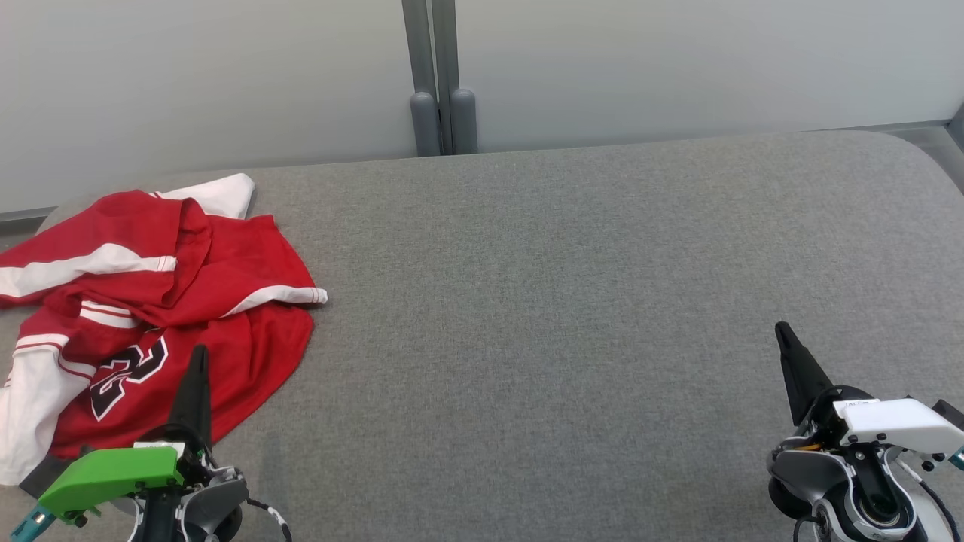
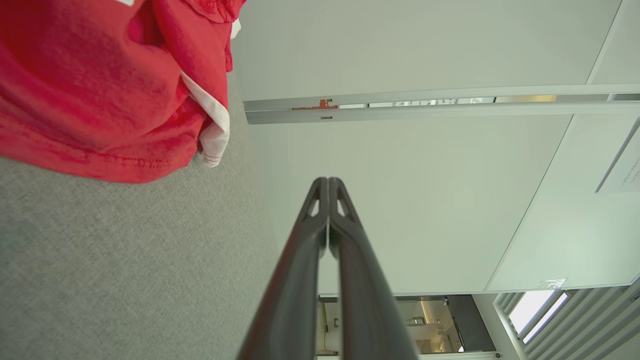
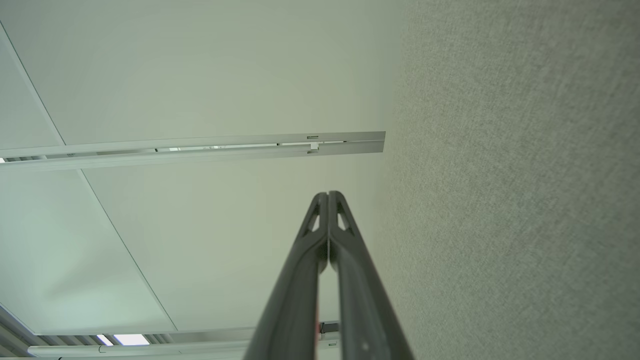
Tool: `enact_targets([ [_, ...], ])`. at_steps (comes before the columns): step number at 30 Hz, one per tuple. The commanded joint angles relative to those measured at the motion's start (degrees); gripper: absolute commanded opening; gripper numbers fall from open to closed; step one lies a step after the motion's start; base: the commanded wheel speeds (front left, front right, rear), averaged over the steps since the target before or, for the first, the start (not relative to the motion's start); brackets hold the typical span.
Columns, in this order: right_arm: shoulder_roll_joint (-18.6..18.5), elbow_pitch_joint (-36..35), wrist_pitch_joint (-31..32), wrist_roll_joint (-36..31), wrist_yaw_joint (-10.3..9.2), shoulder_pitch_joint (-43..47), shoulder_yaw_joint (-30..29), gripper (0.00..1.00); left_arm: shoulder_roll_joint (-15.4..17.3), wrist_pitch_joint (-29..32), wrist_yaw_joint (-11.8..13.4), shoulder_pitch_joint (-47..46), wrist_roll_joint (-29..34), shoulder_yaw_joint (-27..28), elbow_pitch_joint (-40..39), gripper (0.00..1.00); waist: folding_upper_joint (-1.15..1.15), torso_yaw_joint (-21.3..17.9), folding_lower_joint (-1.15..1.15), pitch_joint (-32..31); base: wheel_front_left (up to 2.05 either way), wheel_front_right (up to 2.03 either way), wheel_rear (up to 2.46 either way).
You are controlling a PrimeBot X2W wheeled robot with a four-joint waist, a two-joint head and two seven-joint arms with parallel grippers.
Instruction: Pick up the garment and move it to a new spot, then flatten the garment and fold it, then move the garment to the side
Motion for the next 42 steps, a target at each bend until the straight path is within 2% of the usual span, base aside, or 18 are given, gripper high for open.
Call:
enact_targets([
  [1,-0.25,-0.25,0.12,0.43,0.0,-0.29,-0.04,0.0,0.28,0.12,-0.32,-0.75,0.18,0.04,0.05,0.0,0.0,0.0,0.0,0.0,0.0,0.0,0.0],
  [37,-0.25,-0.25,0.12,0.43,0.0,-0.29,-0.04,0.0,0.28,0.12,-0.32,-0.75,0.18,0.04,0.04,0.0,0.0,0.0,0.0,0.0,0.0,0.0,0.0],
  [38,0.03,0.18,0.0,-0.02,0.0,0.07,0.0,1.0,-0.03,-0.01,0.02,0.07,-0.01,0.0,0.15,1.0,0.0,0.0,0.0,0.0,0.0,0.0,0.0],
  [42,0.19,0.66,-0.78,-0.17,-0.01,0.54,0.56,1.0,-0.14,-0.75,0.04,0.51,0.13,-0.72,0.72,1.0,0.0,0.01,0.0,0.01,0.0,0.0,0.0],
])
